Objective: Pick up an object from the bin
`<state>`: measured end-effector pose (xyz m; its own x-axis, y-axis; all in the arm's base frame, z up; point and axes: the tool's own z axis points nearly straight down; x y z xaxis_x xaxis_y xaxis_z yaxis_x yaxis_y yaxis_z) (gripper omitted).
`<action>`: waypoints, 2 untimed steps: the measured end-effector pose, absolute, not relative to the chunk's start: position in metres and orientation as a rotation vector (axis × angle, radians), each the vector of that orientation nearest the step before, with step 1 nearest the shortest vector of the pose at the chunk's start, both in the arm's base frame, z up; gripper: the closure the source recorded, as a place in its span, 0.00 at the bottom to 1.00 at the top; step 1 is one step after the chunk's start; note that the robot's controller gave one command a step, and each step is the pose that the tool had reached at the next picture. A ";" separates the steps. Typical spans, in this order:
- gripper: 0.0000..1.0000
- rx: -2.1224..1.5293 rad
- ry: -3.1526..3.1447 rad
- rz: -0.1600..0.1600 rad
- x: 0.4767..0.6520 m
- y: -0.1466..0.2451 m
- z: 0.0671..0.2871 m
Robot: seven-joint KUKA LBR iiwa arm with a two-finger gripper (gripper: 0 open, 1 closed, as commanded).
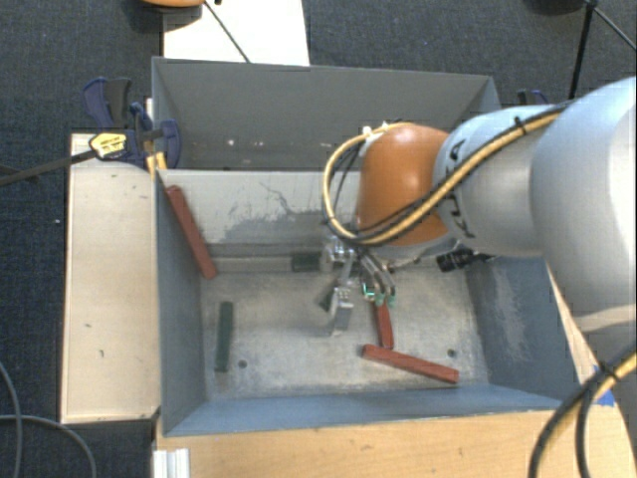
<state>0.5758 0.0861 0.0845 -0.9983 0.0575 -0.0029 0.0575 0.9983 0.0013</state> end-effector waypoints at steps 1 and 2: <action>0.00 0.165 3.137 0.002 0.577 0.060 0.073; 1.00 0.693 3.060 0.003 0.581 0.053 0.071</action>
Offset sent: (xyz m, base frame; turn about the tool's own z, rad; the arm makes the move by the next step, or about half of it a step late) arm 0.0041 -0.0330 -0.0145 0.3876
